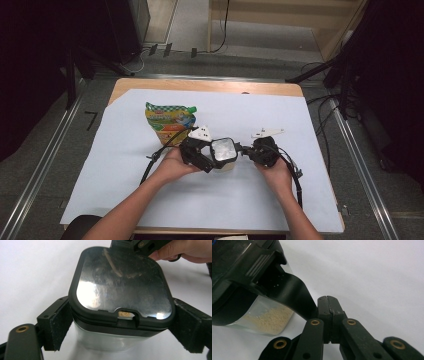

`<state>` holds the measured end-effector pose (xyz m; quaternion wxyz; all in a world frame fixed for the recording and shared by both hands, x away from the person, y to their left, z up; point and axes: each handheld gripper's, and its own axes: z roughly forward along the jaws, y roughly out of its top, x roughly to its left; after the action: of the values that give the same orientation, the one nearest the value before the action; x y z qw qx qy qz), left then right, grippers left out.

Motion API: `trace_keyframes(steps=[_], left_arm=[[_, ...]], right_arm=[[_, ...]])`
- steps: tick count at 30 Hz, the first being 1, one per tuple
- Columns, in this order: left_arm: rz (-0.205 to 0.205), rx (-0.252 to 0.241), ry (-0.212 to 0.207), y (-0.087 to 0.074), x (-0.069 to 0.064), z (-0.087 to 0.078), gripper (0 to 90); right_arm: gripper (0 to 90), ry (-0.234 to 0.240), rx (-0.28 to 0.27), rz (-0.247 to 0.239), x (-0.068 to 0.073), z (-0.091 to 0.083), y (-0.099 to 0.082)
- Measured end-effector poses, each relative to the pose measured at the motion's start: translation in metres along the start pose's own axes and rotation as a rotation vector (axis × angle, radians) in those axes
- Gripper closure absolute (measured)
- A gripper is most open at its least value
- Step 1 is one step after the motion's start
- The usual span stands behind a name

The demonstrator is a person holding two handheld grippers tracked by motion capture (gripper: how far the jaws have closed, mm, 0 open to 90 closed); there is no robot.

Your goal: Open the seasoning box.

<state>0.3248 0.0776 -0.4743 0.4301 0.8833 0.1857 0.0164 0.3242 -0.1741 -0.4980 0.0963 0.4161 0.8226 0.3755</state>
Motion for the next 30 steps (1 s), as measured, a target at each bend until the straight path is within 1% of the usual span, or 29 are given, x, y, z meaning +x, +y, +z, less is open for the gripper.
trace_keyframes(steps=[1, 4, 6, 8, 11, 14, 16, 17, 18, 20, 22, 23, 27, 30], left_arm=[[0.008, 0.0, 0.009, 0.001, -0.002, -0.001, 14.6], [0.003, 0.008, 0.003, 0.001, -0.002, -0.002, 14.7], [0.002, 0.002, -0.001, 0.001, -0.002, -0.003, 14.8], [0.006, -0.002, -0.004, 0.001, -0.003, -0.004, 15.1], [0.018, -0.007, -0.002, 0.002, -0.004, -0.005, 15.3], [0.014, -0.013, -0.001, 0.003, -0.005, -0.006, 15.3], [0.015, -0.014, -0.003, 0.003, -0.005, -0.007, 15.3], [0.018, -0.02, -0.005, 0.004, -0.005, -0.008, 15.3], [0.009, -0.043, -0.005, 0.005, -0.005, -0.01, 15.4], [0.016, -0.058, -0.003, 0.007, -0.007, -0.013, 16.2], [0.019, -0.057, -0.001, 0.008, -0.008, -0.013, 16.2], [0.032, -0.048, 0.002, 0.008, -0.009, -0.013, 16.2], [0.034, -0.043, 0.005, 0.011, -0.011, -0.014, 16.1], [0.036, -0.05, 0.007, 0.012, -0.011, -0.014, 16.1]], right_arm=[[90.0, 0.003, 0.002, 0.003, 0.001, 0.0, 0.0], [90.0, 0.007, 0.001, 0.007, 0.002, -0.001, 0.0], [90.0, 0.012, -0.002, 0.003, 0.002, -0.001, 0.0], [90.0, 0.013, 0.003, 0.012, 0.003, -0.002, 0.0], [90.0, 0.011, 0.004, 0.007, 0.004, -0.002, 0.001], [90.0, 0.013, 0.005, 0.004, 0.004, -0.002, 0.001], [90.0, 0.016, 0.001, 0.012, 0.005, -0.003, 0.001], [90.0, 0.016, -0.001, 0.009, 0.006, -0.004, 0.001], [90.0, 0.018, -0.003, 0.01, 0.006, -0.004, 0.001], [90.0, 0.028, -0.005, 0.018, 0.006, -0.006, 0.001], [90.0, 0.03, -0.005, 0.018, 0.007, -0.006, 0.001], [90.0, 0.023, -0.001, 0.015, 0.009, -0.006, 0.002], [90.0, 0.024, -0.005, 0.021, 0.009, -0.009, 0.002], [90.0, 0.022, -0.009, 0.022, 0.011, -0.011, 0.002]])
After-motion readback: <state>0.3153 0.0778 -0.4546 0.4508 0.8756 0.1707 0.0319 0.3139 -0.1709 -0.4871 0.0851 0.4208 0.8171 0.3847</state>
